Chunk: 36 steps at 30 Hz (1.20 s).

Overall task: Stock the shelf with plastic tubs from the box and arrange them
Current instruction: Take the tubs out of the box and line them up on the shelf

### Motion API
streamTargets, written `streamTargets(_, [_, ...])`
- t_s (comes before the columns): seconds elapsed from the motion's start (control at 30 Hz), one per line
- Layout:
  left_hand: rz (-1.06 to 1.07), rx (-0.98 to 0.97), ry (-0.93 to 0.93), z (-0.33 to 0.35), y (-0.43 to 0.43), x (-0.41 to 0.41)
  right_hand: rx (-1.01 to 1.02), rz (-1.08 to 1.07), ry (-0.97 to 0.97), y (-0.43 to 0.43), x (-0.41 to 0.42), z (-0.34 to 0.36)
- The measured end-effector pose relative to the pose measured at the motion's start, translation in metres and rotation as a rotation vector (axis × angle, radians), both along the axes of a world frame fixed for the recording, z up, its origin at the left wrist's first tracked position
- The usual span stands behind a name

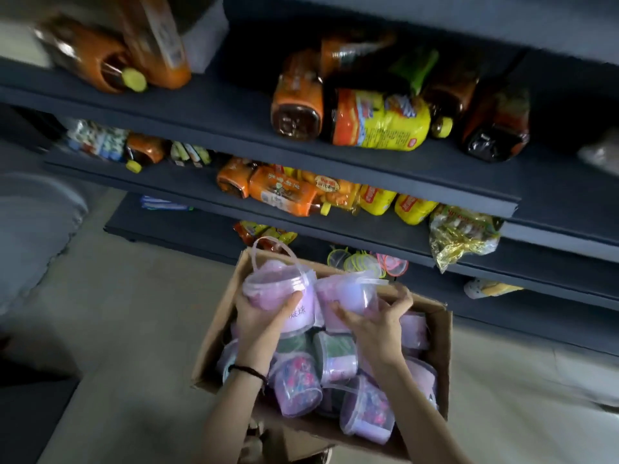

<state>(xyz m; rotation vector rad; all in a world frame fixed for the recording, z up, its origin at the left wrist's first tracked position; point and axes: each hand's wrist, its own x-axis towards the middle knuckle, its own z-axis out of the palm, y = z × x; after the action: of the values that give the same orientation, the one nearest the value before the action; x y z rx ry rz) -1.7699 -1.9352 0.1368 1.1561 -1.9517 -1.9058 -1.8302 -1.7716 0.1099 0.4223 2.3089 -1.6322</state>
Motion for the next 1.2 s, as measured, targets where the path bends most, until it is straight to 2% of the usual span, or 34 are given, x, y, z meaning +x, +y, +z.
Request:
streamTargets(0.13, [0.004,-0.033,0.199,0.071,-0.042,-0.009,-0.045,0.123,0.06,-0.033,-0.016,0.069])
streamTargets(0.3, [0.064,-0.051,0.405,0.16,-0.107,-0.017,-0.188,0.126,0.179,-0.102,-0.037,0.161])
streamTargets(0.57, [0.038,-0.1,0.617,0.265,-0.256,-0.016,-0.384,0.213,0.347,-0.242,-0.039,0.274])
streamTargets(0.87, [-0.021,-0.15,0.674,0.334,-0.419,-0.029,-0.376,0.254,0.429,-0.403,-0.057,0.348])
streamTargets(1.2, [-0.015,-0.18,0.627,0.354,-0.529,-0.093,-0.39,0.259,0.498,-0.513,-0.133,0.367])
